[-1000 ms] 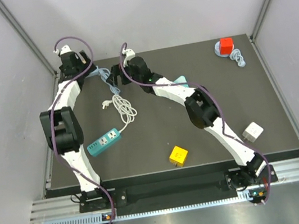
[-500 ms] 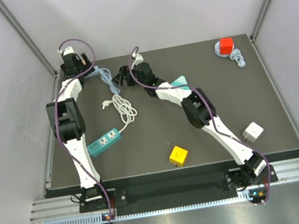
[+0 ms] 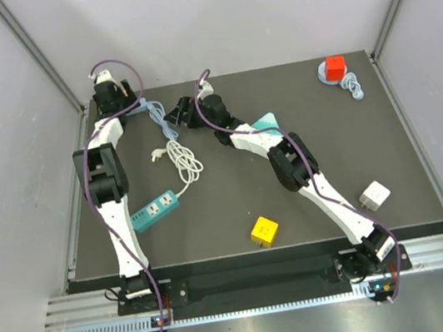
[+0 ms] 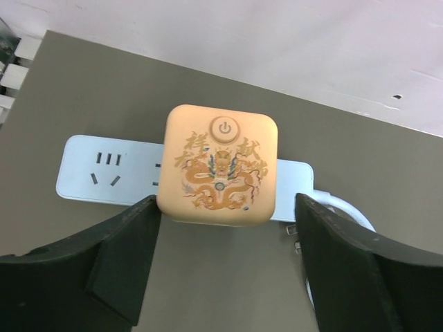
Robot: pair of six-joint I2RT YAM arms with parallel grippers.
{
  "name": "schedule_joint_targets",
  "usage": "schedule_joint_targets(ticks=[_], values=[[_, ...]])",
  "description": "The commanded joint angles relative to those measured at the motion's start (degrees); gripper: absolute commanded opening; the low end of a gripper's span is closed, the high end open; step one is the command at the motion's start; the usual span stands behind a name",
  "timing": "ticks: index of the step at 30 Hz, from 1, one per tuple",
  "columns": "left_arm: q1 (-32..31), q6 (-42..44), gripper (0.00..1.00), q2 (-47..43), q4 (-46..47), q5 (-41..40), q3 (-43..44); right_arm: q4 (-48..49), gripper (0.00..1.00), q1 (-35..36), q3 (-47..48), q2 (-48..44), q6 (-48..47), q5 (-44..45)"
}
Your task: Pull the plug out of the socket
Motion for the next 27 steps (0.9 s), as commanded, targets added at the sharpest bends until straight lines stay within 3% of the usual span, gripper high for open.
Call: schedule_joint_targets(ticks=[1, 10, 14, 16, 17, 18, 27], values=[[0.39, 1.9, 0.8, 0.08, 4.84, 0.09, 2.32, 3.76, 0.93, 0.78, 3.38, 1.14, 2.6, 0.4], [0.39, 3.31, 0.56, 0.79, 5.45, -2.37, 1.97, 3.5, 0.93, 1.22, 3.82, 0.79, 2.34, 0.84], [0.22, 3.22, 0.4, 0.53, 5.1, -1.68, 1.79, 3.32, 0.92, 1.31, 3.91, 0.61, 1.9, 0.93], [-0.05, 3.4, 0.2, -0.61, 4.49, -0.97, 0.83, 3.23, 0.93, 1.31, 4.08, 0.61, 1.9, 1.02], [-0.39, 4.01, 0.15, -1.31, 4.31, -1.14, 0.22, 3.06, 0.93, 1.31, 4.26, 0.7, 1.99, 1.11], [-0.66, 4.28, 0.02, -2.11, 4.22, -1.67, -0.57, 3.06, 0.93, 1.31, 4.35, 0.79, 2.16, 1.11], [-1.98, 0.59, 0.0, -14.4, 5.63, -2.55, -16.03, 3.5, 0.88, 2.1, 5.14, 2.19, 3.13, 2.07]])
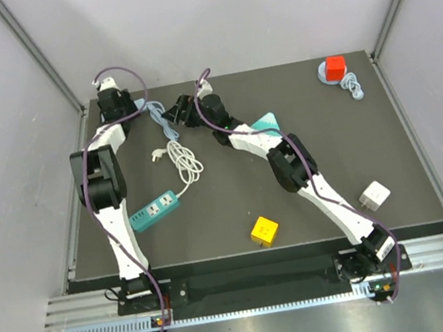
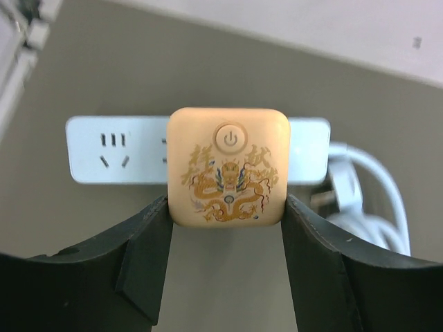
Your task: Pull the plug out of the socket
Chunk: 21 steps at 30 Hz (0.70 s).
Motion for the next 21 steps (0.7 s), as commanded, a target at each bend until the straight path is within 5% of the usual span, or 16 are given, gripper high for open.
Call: schedule_joint_targets(ticks=[1, 21], values=[[-0.84, -3.19, 0.0, -8.14, 2.57, 0.9, -5.24, 2.38, 0.88, 1.68, 2.65, 1.28, 0.25, 1.22], [-1.81, -11.64, 0.0, -21.16, -4.63, 4.68, -15.36, 1.86, 0.8, 2.12, 2.91, 0.84, -3.79, 0.52]])
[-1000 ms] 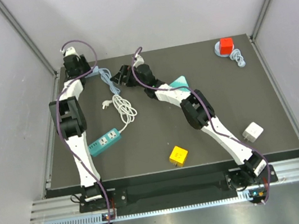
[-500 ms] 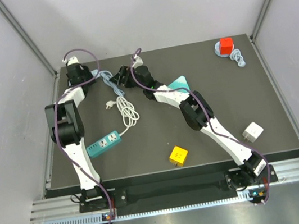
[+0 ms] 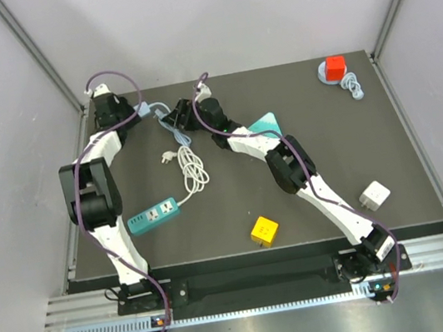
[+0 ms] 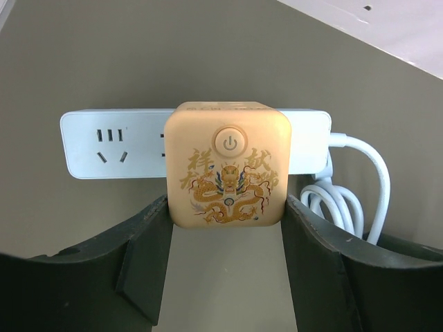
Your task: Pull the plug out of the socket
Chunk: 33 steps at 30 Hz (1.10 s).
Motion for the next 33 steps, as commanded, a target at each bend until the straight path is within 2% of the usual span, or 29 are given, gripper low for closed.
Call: schedule_joint_targets(ticks=[1, 5, 14, 18, 25, 29, 33], values=[[-1.7, -1.02, 0.0, -5.14, -0.46, 2.52, 0.37, 1.94, 0.8, 1.31, 2.54, -0.58, -3.47, -0.55], [-2.58, -1.1, 0.0, -5.75, -3.79, 3.13, 0.02, 3.87, 0.83, 1.31, 1.57, -1.82, -5.67, -2.04], [-2.93, -0.4, 0.0, -9.18, -7.76, 4.98, -0.77, 8.27, 0.83, 1.49, 0.43, -2.34, -7.77, -6.53], [-2.93, -0.22, 0.0, -9.88, -8.46, 5.68, -1.3, 7.92, 0.8, 0.7, -2.03, -3.58, -9.28, -6.0], [-2.93, 0.83, 0.0, -11.2, -9.87, 5.95, -1.39, 9.93, 0.68, -0.01, -1.86, -2.61, -8.74, -6.0], [-2.93, 1.18, 0.0, -11.46, -10.66, 5.86, -1.56, 11.08, 0.7, 0.61, -1.95, -3.57, -10.59, -6.79], [-2.93, 1.36, 0.0, -11.64, -11.1, 5.86, -1.65, 12.66, 0.82, 0.96, -3.43, -5.41, -11.99, -7.84]])
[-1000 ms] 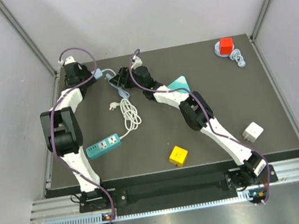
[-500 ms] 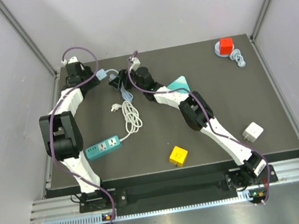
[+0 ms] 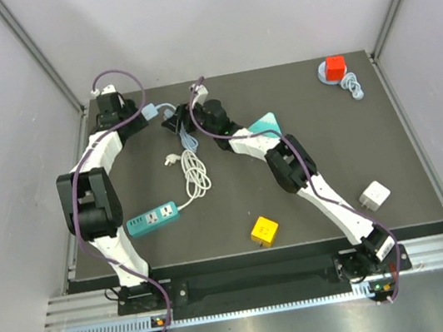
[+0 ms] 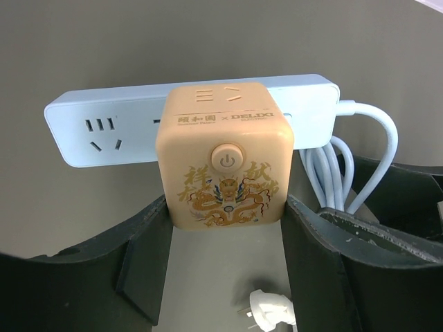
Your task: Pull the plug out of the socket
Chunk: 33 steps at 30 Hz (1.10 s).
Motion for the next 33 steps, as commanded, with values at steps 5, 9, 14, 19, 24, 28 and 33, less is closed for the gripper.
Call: schedule_joint_targets(ticks=[5, 9, 14, 19, 24, 28, 33], values=[[-0.36, 2.39, 0.0, -3.75, -1.01, 1.96, 1.5, 5.37, 0.9, 0.85, -11.21, -15.07, -6.26, 1.96], [-0.27, 2.04, 0.0, -2.08, -4.78, 1.09, 4.22, 1.41, 0.94, 0.24, -12.28, -19.3, -10.22, 0.48], [0.08, -0.07, 0.0, 0.65, -14.45, -2.61, 10.11, 2.9, 0.96, 0.32, -16.25, -23.88, -12.16, -1.8], [0.09, -1.56, 0.0, 0.65, -18.59, -1.2, 11.0, 4.92, 0.85, 0.94, -12.82, -19.85, -7.33, -3.75], [0.17, -2.44, 0.0, 0.56, -20.08, 2.21, 9.33, 7.12, 0.65, 1.9, -6.85, -13.17, 1.54, -1.91], [0.26, -2.71, 0.0, 1.0, -20.88, 2.58, 8.63, 7.73, 0.51, 2.69, -4.82, -8.86, 5.15, 0.38], [0.17, -3.06, 0.0, 1.61, -20.87, 3.72, 8.1, 8.09, 0.31, 3.31, -1.75, -5.34, 8.15, 2.23]])
